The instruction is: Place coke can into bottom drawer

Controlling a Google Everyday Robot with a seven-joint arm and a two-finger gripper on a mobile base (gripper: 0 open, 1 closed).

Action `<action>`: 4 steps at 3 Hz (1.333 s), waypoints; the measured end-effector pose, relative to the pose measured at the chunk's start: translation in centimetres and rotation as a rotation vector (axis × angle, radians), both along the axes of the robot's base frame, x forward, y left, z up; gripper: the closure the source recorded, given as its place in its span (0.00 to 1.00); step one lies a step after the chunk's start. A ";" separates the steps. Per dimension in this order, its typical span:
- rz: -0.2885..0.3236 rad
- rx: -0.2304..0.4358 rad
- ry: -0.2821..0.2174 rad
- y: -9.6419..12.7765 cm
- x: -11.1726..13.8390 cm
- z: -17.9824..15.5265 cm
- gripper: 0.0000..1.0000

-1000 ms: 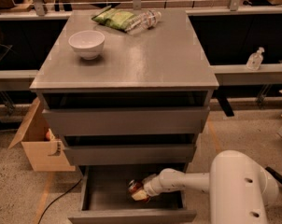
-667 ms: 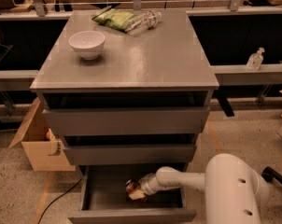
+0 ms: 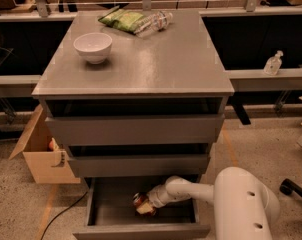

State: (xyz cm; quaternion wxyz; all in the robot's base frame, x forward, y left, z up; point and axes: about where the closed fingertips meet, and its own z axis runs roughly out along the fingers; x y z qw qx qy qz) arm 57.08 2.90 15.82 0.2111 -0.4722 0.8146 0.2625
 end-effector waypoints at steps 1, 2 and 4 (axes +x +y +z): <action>0.002 0.001 0.003 0.1 -0.2 -0.1 0.37; 0.004 0.002 0.005 0.3 -0.3 -0.2 0.14; 0.007 0.004 0.008 0.4 -0.5 -0.3 0.00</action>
Offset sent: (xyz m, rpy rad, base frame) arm -0.0013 0.0011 -0.0010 0.0008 0.0022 0.0015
